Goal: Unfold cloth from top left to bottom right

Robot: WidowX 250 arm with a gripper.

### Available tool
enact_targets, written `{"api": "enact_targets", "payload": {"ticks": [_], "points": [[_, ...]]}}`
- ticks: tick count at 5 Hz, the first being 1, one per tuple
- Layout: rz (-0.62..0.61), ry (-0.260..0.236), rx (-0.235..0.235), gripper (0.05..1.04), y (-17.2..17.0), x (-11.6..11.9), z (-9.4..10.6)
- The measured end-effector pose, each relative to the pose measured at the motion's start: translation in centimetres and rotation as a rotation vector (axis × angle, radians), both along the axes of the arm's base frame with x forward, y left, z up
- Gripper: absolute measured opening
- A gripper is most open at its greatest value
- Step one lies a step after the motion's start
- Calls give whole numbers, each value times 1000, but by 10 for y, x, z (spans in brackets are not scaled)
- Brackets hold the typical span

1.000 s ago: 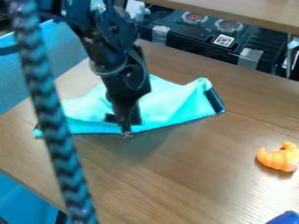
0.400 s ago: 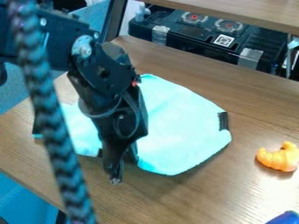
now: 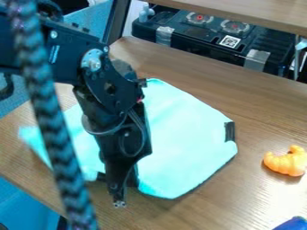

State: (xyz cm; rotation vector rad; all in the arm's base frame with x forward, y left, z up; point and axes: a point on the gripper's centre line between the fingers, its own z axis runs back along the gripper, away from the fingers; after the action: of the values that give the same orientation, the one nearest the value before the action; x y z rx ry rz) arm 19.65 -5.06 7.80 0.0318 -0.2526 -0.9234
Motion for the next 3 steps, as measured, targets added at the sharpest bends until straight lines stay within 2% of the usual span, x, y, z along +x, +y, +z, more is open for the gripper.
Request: {"api": "enact_targets", "payload": {"ticks": [2, 3], "points": [[80, 84, -81, 50, -20, 4, 7], [108, 140, -81, 71, -23, 8, -3]]}}
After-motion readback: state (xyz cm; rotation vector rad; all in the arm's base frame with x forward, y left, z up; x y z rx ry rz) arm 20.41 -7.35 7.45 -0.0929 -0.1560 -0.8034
